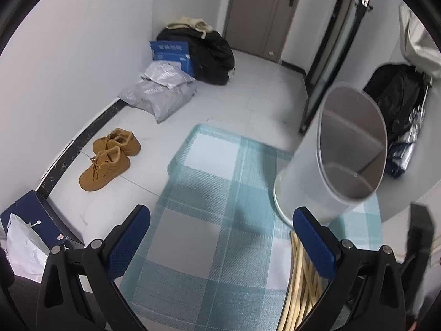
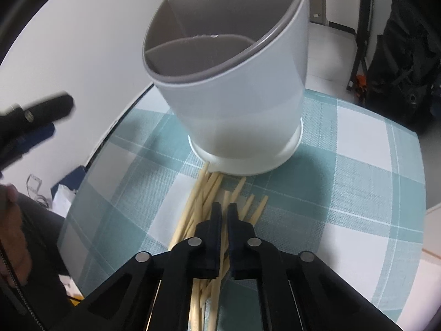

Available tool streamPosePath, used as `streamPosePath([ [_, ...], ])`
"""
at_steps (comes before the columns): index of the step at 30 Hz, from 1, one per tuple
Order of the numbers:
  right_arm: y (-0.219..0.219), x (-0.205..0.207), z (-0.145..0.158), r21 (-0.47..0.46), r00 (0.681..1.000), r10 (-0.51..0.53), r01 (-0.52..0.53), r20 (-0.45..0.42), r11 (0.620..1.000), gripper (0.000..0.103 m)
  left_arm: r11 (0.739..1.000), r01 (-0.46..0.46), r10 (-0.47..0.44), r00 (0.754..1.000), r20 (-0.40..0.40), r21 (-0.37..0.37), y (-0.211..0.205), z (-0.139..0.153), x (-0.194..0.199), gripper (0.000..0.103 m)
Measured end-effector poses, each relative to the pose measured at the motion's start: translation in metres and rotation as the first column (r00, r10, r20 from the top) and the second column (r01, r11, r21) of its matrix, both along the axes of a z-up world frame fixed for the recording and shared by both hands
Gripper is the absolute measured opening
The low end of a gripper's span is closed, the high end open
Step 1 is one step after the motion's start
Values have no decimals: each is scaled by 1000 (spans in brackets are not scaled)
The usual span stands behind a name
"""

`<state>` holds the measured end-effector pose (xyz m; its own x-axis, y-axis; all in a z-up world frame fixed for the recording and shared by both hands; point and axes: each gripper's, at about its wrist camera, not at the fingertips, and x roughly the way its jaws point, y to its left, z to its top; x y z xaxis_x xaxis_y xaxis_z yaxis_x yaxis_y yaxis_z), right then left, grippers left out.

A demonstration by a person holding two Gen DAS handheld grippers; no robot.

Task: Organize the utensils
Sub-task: 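Lower both tools toward the wooden chopsticks beside the holder base, then close the right tool on one chopstick while the left tool grasps another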

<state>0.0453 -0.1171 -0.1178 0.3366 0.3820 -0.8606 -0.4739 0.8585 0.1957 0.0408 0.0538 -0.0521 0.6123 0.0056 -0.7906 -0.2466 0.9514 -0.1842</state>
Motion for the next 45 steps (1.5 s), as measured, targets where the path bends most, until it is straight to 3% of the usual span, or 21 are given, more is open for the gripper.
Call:
streamPosePath([
  [5, -19, 0, 20, 67, 999, -37, 35, 29, 997, 0, 993, 83, -91, 991, -94, -81, -18, -20, 6, 102],
  [11, -49, 0, 36, 148, 993, -104, 96, 47, 984, 0, 977, 211, -207, 966, -152, 9, -56, -30, 4, 102],
  [15, -67, -4, 38, 158, 993, -110, 102, 46, 982, 0, 969, 245, -247, 951, -186, -32, -63, -38, 6, 101],
  [17, -66, -6, 36, 151, 993, -112, 103, 48, 983, 3, 968, 249, -250, 946, -205, -33, -64, -41, 8, 96],
  [20, -81, -4, 35, 152, 988, -151, 144, 31, 978, 3, 967, 249, -254, 936, -243, -52, -65, -51, 15, 75],
  [23, -87, -10, 29, 154, 985, -173, 168, 19, 974, 6, 968, 243, -251, 940, -233, -63, -65, -51, 17, 61],
  [24, -89, -10, 29, 151, 985, -173, 169, 17, 974, 7, 966, 248, -258, 938, -232, -71, -65, -50, 18, 52],
  [26, -88, -12, 29, 142, 984, -175, 170, 19, 975, 20, 965, 249, -261, 938, -228, -79, -65, -49, 17, 44],
  [28, -86, -11, 28, 137, 985, -170, 165, 21, 977, 30, 964, 252, -266, 939, -218, -89, -68, -49, 17, 25],
  [29, -85, -12, 26, 132, 986, -166, 161, 24, 978, 34, 962, 254, -271, 938, -216, -103, -69, -50, 19, 21],
  [31, -81, -15, 26, 121, 988, -154, 150, 30, 981, 36, 961, 250, -271, 938, -215, -120, -69, -49, 18, 11],
  [34, -73, -16, 24, 108, 990, -137, 133, 33, 985, 39, 961, 250, -269, 942, -201, -114, -71, -45, 17, 3],
  [45, -24, -13, 16, 57, 998, -42, 40, 36, 998, 36, 959, 228, -249, 961, -121, -169, -60, -25, 12, 2],
])
